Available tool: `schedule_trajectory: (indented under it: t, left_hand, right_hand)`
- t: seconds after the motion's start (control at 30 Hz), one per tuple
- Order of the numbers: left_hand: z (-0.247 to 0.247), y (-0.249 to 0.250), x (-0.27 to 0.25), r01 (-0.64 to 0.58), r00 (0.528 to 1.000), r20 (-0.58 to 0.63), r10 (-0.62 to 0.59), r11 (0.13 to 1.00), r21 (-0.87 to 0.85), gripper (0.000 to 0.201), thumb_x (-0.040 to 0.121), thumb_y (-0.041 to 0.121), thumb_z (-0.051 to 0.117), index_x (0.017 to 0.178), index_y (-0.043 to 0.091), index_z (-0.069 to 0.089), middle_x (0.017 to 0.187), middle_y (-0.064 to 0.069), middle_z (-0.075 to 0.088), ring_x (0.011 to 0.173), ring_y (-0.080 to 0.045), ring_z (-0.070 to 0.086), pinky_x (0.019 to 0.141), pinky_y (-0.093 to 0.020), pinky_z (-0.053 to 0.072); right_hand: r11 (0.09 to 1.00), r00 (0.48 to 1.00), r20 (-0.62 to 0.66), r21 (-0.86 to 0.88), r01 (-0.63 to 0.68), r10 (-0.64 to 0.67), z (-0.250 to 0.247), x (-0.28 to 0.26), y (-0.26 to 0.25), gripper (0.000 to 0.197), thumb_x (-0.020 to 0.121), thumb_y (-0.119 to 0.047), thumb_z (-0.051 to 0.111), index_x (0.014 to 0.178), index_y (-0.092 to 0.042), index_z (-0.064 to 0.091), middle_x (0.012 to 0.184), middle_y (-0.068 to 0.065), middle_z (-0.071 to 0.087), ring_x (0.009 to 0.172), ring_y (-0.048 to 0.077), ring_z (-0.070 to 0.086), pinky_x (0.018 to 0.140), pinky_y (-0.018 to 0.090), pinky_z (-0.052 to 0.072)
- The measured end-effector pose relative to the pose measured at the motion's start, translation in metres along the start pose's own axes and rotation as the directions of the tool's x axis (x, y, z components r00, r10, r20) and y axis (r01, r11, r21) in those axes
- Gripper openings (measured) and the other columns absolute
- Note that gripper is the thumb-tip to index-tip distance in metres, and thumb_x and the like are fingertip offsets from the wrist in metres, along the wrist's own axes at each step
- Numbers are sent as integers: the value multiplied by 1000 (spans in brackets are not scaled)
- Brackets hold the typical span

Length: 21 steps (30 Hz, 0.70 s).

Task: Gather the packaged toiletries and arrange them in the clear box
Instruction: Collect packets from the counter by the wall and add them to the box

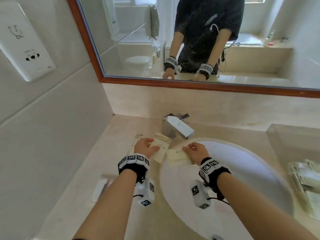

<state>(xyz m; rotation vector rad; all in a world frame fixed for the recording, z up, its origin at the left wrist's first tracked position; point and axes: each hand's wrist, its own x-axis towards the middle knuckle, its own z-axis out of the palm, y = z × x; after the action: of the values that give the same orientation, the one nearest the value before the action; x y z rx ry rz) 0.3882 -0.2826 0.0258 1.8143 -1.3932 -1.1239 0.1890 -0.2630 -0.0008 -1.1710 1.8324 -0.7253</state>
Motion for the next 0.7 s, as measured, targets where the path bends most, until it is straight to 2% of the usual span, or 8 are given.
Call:
schedule_trajectory:
  t: [0.07, 0.13, 0.17, 0.3, 0.4, 0.47, 0.57, 0.7]
  left_hand:
    - [22, 5, -14, -25, 992, 129, 11, 994, 106, 31, 78, 11, 73, 107, 2, 69, 102, -13, 69, 89, -25, 67, 80, -28, 52]
    - [46, 12, -31, -70, 969, 248, 18, 977, 202, 15, 80, 12, 71, 92, 4, 71, 80, -5, 62, 65, -14, 57, 63, -22, 43]
    - [60, 16, -39, -94, 955, 295, 18, 965, 245, 12, 80, 13, 70, 89, 5, 71, 76, -5, 56, 62, -13, 52, 61, -22, 38]
    - [121, 42, -70, -162, 915, 402, 34, 944, 289, 25, 83, 14, 67, 102, -3, 71, 82, -7, 61, 66, -14, 55, 59, -22, 42]
    - [172, 70, -94, -202, 891, 447, 76, 949, 242, 26, 83, 13, 67, 105, 0, 70, 86, -8, 65, 76, -20, 61, 69, -28, 50]
    - [207, 88, -110, -213, 877, 471, 92, 954, 211, 26, 83, 11, 67, 106, 0, 70, 88, -8, 66, 79, -20, 62, 69, -28, 50]
    - [260, 112, -130, -250, 863, 487, 133, 951, 184, 26, 83, 10, 67, 106, 0, 70, 89, -10, 67, 71, -19, 60, 65, -24, 48]
    - [319, 137, -156, -317, 819, 543, 186, 935, 157, 27, 87, 9, 59, 112, 2, 67, 97, -13, 67, 83, -19, 58, 71, -23, 42]
  right_hand:
    - [999, 999, -42, 41, -16, 18, -27, -7, 20, 18, 86, -29, 66, 82, -14, 56, 96, 10, 62, 92, 27, 58, 87, 35, 47]
    - [998, 996, -77, 61, -35, 40, -55, -16, 41, 17, 86, -27, 66, 84, -12, 56, 93, 9, 60, 87, 24, 55, 80, 32, 45]
    - [997, 995, -88, 60, -49, 55, -69, -20, 51, 17, 87, -26, 65, 85, -12, 56, 92, 8, 59, 86, 23, 54, 77, 32, 45]
    - [995, 986, -138, 56, -84, 91, -132, -39, 94, 19, 87, -28, 65, 79, -14, 55, 91, 10, 61, 84, 24, 55, 77, 35, 50]
    - [991, 975, -188, 82, -107, 121, -186, -57, 123, 18, 89, -25, 63, 87, -10, 54, 92, 10, 58, 85, 23, 53, 57, 24, 42]
    - [989, 962, -233, 84, -123, 140, -223, -65, 145, 19, 88, -27, 63, 91, -12, 53, 98, 12, 61, 92, 27, 57, 68, 25, 44]
    - [981, 923, -336, 115, -157, 187, -277, -78, 177, 27, 86, -29, 66, 104, -9, 63, 104, 14, 65, 103, 31, 61, 89, 37, 48]
    - [977, 866, -455, 129, -168, 209, -335, -94, 216, 25, 85, -27, 68, 99, -7, 64, 104, 17, 68, 87, 26, 59, 81, 37, 52]
